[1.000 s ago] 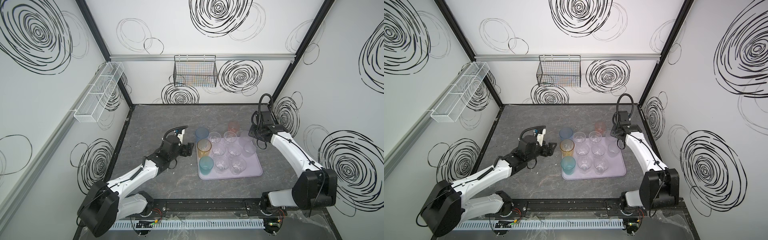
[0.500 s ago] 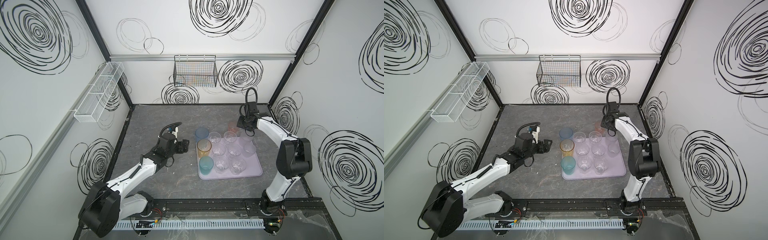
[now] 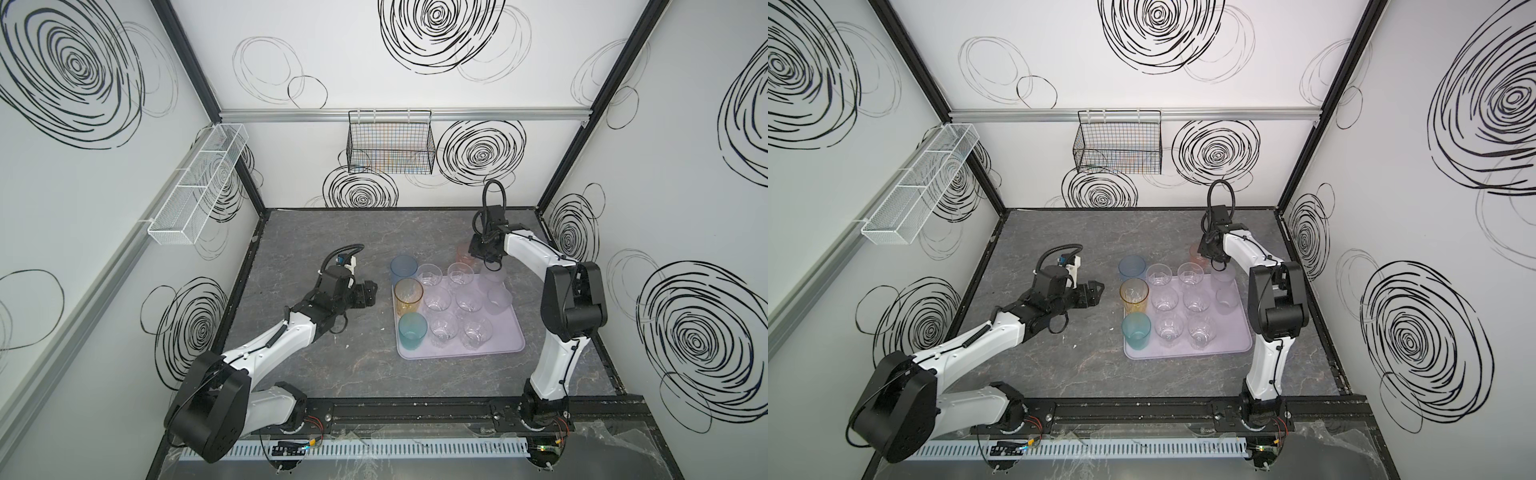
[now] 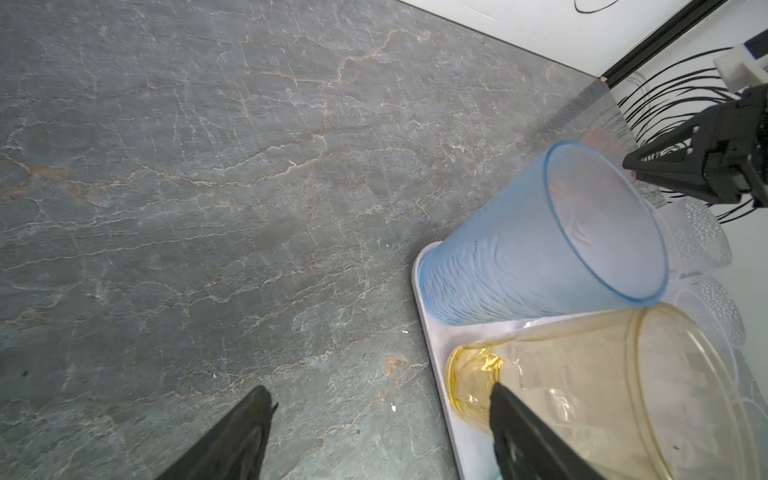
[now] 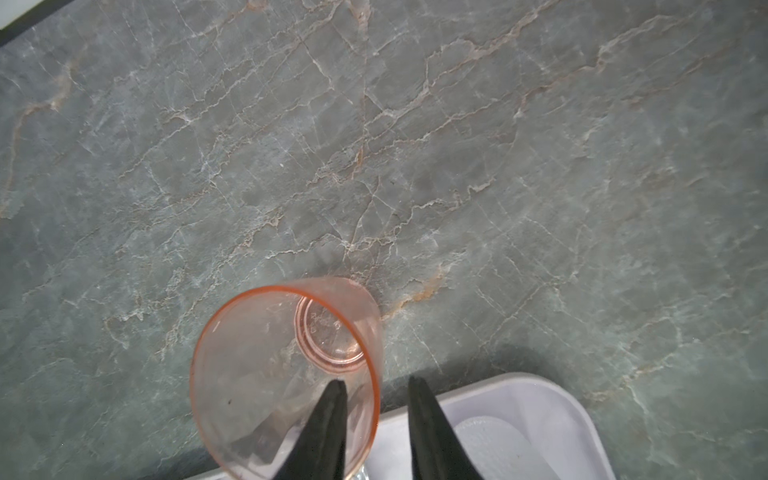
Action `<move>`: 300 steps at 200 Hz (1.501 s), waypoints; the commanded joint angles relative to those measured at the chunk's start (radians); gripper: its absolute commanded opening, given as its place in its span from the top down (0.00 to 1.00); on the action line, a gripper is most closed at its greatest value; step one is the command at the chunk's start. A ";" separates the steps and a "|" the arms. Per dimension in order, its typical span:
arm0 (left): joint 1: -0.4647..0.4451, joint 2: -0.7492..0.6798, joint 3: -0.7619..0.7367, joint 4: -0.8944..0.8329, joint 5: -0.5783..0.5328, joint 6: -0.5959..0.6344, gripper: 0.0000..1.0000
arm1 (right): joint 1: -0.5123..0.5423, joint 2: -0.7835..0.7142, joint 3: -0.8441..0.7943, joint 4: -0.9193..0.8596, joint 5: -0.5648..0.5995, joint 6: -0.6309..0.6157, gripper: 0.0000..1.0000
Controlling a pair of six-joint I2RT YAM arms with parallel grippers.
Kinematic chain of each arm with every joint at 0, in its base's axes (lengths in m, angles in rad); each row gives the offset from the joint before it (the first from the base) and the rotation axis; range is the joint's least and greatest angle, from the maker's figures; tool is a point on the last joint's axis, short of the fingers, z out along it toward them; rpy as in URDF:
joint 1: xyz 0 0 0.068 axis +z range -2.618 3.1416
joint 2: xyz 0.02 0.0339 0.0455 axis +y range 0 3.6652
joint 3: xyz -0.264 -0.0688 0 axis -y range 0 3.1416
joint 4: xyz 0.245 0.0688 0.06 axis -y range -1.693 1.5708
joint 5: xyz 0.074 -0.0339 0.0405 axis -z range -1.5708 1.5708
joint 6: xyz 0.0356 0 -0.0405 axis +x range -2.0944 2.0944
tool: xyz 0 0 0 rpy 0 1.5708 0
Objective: Place the glasses into the tray
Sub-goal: 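Move the right gripper to the pink glass and grasp it, then carry the pink glass to the tray's near corner and lower it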
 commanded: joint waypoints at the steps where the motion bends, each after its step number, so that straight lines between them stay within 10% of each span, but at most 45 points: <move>1: 0.013 0.008 0.005 0.042 0.015 0.002 0.15 | 0.003 0.030 0.033 0.010 -0.003 -0.002 0.76; 138: -0.015 -0.064 0.074 -0.023 -0.056 0.020 0.16 | 0.070 -0.130 0.116 -0.070 -0.009 -0.015 0.96; 300: -0.579 0.031 0.212 0.033 -0.302 0.013 0.15 | 0.220 -0.801 -0.349 -0.362 0.059 0.076 0.99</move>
